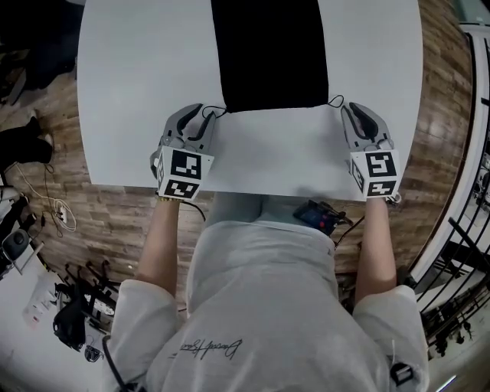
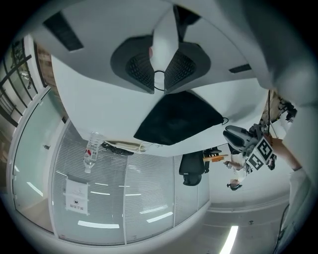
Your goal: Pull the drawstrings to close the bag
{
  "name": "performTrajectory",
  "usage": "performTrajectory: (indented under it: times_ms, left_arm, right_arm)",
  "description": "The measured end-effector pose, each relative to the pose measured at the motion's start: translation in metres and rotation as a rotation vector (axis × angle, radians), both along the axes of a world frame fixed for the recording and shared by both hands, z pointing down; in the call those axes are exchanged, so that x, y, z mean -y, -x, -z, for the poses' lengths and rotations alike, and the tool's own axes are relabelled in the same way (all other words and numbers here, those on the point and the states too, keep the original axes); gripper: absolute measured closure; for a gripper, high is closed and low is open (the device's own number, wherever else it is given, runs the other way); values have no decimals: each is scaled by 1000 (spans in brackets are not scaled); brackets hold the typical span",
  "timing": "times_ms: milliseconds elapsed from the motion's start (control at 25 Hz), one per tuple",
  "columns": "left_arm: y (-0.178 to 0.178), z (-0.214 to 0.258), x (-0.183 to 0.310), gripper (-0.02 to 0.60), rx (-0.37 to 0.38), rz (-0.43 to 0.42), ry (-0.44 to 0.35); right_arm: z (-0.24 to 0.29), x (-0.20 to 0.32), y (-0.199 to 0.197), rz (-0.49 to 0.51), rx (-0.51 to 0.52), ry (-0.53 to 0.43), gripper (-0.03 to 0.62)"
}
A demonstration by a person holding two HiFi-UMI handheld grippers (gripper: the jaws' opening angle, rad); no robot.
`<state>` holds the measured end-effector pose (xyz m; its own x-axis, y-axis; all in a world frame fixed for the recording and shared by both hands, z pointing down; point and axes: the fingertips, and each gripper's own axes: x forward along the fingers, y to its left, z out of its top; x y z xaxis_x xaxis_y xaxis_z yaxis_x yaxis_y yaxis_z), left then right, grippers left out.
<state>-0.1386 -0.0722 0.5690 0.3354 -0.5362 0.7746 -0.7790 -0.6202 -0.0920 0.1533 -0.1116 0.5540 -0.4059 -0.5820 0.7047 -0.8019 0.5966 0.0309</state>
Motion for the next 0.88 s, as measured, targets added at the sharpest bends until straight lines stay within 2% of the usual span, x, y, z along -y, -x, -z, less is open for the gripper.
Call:
performTrajectory:
  times_ms: [120,280,560,760,880]
  left_arm:
    - [0,-8,3,459,119,-92,-28]
    - [-7,-16,5,453,208,-193,-46]
    - [-10,-24,2,445,293,-288,-44]
    - [-10,-25,6,445,329,-303,-93]
    - [-11,-21,10,446,316,-303,-122]
  right_arm:
    - [-1,2,0,-16,16,3,519]
    - [-2,4,-4,-30,24,7,522]
    - [-2,5,-1,-40,39,7,526]
    - [-2,5,-1,-53,54,10,531]
    - [0,7,-1,-61,58,10,533]
